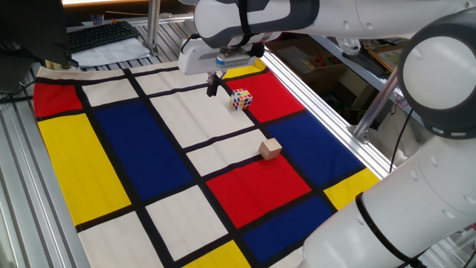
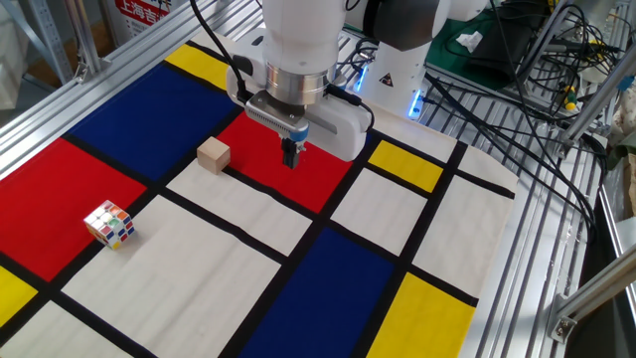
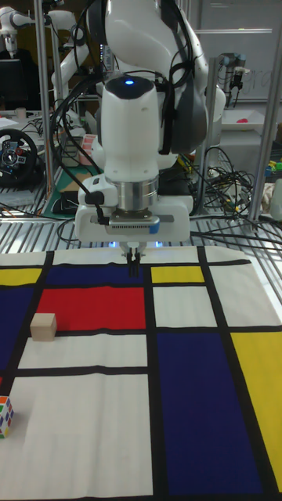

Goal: Use the gripper to push the small block from left to right

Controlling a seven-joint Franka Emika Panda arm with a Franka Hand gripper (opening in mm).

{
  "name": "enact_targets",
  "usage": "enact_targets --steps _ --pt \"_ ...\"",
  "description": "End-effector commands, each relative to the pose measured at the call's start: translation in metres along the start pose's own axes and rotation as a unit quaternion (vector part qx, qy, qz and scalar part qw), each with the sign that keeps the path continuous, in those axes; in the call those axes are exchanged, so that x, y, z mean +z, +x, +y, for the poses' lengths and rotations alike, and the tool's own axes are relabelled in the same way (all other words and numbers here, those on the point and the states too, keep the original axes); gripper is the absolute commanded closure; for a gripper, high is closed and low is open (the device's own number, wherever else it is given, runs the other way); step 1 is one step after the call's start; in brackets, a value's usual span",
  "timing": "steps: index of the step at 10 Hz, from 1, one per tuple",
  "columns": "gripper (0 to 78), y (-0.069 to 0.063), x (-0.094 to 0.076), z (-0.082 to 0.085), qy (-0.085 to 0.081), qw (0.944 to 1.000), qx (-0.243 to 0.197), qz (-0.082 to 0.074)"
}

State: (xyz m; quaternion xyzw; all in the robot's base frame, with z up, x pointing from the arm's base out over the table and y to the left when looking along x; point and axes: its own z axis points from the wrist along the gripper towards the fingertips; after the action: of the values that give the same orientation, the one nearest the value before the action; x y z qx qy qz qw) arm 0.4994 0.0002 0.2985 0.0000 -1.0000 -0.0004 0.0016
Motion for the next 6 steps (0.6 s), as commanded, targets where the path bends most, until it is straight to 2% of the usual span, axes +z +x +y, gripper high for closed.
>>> enact_targets --steps 1,6 --pt "77.6 0.0000 -0.0001 0.0000 0.000 0.9988 -0.048 0.008" --pt "77.6 0.0000 -0.0002 -0.0001 -0.007 0.9986 -0.050 0.018"
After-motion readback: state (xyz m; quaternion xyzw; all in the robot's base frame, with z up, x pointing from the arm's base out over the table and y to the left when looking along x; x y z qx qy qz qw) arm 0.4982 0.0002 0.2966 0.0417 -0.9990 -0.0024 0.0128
